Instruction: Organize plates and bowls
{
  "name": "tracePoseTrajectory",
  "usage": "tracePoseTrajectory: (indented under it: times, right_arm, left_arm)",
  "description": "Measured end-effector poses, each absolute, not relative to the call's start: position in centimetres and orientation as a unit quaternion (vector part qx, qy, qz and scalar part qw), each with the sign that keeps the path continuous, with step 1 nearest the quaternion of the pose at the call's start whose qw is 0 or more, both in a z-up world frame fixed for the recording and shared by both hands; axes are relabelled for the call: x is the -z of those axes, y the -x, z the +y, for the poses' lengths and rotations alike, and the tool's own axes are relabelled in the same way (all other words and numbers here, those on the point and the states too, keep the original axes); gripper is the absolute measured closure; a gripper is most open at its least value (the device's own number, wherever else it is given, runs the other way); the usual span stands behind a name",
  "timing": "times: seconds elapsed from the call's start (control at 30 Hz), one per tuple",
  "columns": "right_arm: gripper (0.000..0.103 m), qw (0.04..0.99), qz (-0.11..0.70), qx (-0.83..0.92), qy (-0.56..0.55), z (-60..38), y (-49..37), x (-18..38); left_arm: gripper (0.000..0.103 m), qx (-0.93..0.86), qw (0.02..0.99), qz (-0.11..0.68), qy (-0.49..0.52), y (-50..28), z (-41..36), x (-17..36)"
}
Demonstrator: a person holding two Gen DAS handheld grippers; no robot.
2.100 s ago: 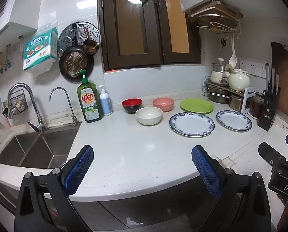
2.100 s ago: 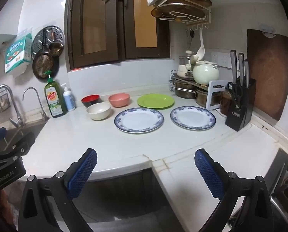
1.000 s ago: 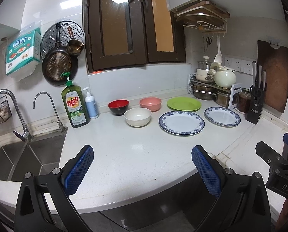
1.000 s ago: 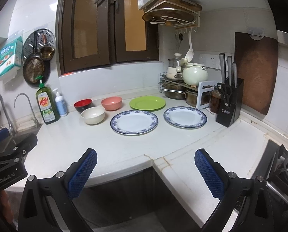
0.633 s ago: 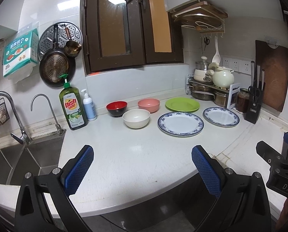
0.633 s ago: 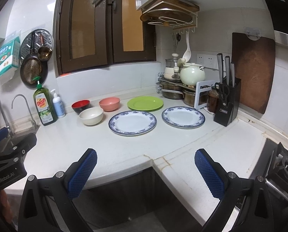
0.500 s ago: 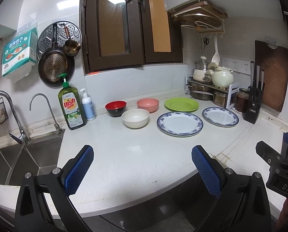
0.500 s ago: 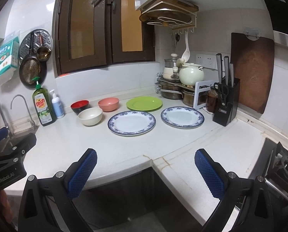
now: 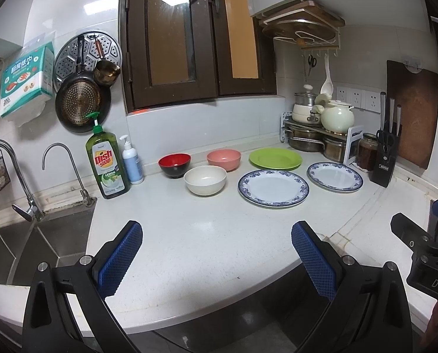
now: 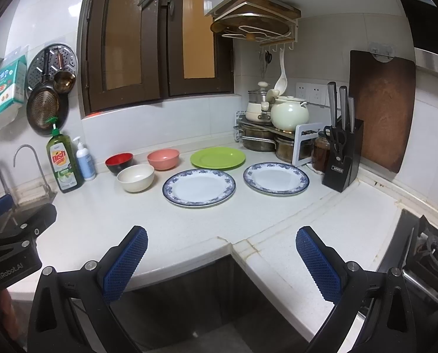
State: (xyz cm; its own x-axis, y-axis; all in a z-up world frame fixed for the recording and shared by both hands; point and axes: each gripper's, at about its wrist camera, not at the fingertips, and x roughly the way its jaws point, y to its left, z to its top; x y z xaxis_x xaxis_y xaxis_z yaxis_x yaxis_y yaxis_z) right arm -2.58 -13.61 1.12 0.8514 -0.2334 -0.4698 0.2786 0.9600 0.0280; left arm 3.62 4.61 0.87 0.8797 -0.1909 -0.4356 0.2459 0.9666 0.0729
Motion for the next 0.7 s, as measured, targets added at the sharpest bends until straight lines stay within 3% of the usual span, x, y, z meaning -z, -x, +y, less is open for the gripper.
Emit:
tracePoseTrajectory:
  times: [0.7]
  right_arm:
    - [0.001,0.961,0.238,0.135,-0.048,-13.49,2.47,-1.15]
  left_arm:
    - [0.0,0.115,0.967,0.219,-0.064,-3.91,5.01,-0.79]
